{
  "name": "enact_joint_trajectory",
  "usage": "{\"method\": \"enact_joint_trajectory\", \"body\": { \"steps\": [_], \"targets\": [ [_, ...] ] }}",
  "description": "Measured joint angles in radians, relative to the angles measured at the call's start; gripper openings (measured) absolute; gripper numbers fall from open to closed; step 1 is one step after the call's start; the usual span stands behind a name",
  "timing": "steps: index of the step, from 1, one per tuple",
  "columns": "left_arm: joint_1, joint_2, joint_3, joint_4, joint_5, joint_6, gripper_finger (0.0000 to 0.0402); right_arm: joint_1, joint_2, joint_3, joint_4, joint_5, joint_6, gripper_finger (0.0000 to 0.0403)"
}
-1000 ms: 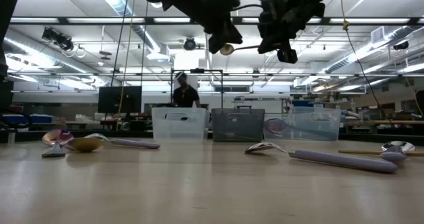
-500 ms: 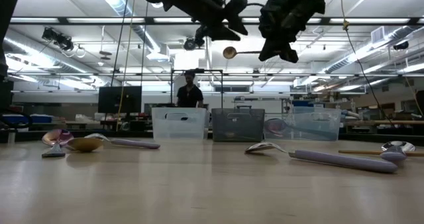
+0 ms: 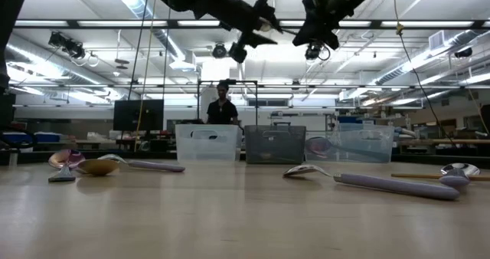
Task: Sort silverware by color (type)
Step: Put the gold spoon into the black bin
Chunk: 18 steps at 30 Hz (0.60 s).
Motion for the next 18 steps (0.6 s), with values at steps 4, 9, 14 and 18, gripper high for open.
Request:
{"method": "enact_joint_trajectory", "body": {
  "steps": [4,9,14,18],
  "targets": [
    [-0.001,0.001,0.0,0.05,-0.009,0.011,0.0153,0.004,0.0,0.0,0.011,0.023,0.0,0.002],
    [-0.001,0.001,0.0,0.111,-0.015,0.009,0.0196,0.003,-0.006,0.0,0.07,0.014,0.01,0.002],
    [-0.005,0.001,0.0,0.136,-0.043,0.067,0.0212,0.015,-0.005,0.0,0.072,0.011,0.023,0.002],
    [-0.006,0.02,-0.001,0.218,-0.063,0.096,0.0209,0.025,-0.005,0.0,0.094,0.008,0.043,0.002]
  ]
}}
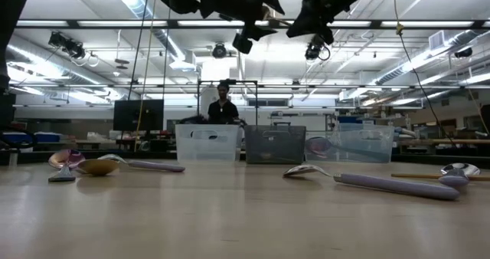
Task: Sort silverware by color (type)
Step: Put the gold spoon into the black bin
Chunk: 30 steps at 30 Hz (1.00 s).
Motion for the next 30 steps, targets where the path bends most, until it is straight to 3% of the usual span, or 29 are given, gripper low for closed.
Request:
{"method": "enact_joint_trajectory", "body": {
  "steps": [19,28,30],
  "targets": [
    [-0.006,0.019,-0.001,0.084,-0.022,0.125,0.013,0.026,0.0,0.0,0.004,0.001,0.018,0.002],
    [-0.006,0.019,0.0,0.087,-0.015,0.122,0.0025,0.03,0.001,0.0,-0.008,0.002,0.016,0.0021],
    [-0.007,0.019,-0.001,0.087,-0.017,0.119,0.0021,0.035,0.002,0.0,-0.011,0.002,0.017,0.0023]
  ]
}}
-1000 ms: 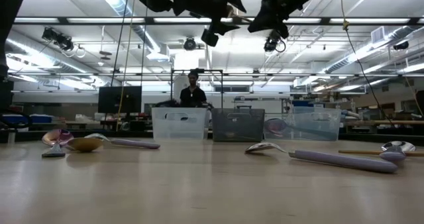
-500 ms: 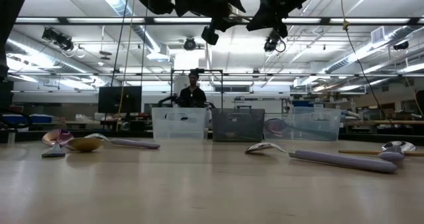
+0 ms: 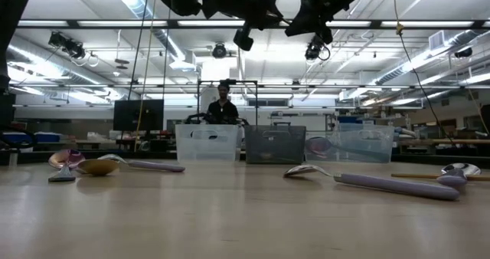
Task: Sort silverware by color (type)
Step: Put the gold spoon into the black bin
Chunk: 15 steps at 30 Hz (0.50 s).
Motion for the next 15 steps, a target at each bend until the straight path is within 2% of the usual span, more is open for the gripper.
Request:
{"method": "enact_joint_trajectory", "body": {
  "steps": [6,15],
  "targets": [
    [0.0,0.0,0.0,-0.007,0.006,0.0,0.0021,0.022,0.0,0.0,-0.002,-0.008,0.001,0.0051],
    [0.0,-0.002,0.001,-0.068,0.006,-0.007,0.0021,0.015,0.0,0.0,-0.065,-0.022,-0.012,0.0122]
  ]
}}
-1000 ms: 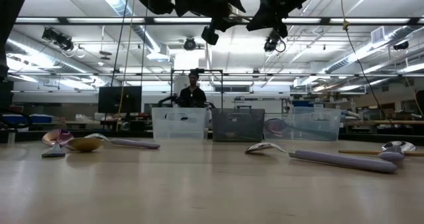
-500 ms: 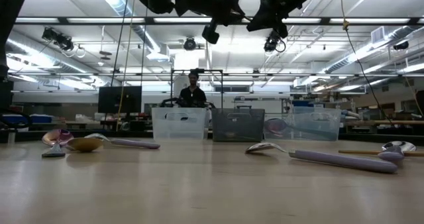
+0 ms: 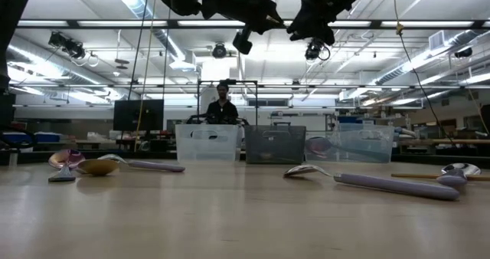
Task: Sort silverware by color (type)
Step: Put the gold spoon into the black bin
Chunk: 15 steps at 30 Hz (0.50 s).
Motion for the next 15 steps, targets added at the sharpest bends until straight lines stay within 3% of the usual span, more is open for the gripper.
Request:
{"method": "enact_joint_trajectory", "body": {
  "steps": [11,15],
  "targets": [
    [0.004,0.0,0.0,-0.11,0.0,-0.045,0.0021,-0.051,0.0,0.0,-0.076,0.03,-0.022,0.0223],
    [0.017,0.0,0.0,-0.234,0.002,-0.086,0.0021,-0.069,-0.001,0.0,-0.127,0.03,-0.022,0.0245]
  ]
}}
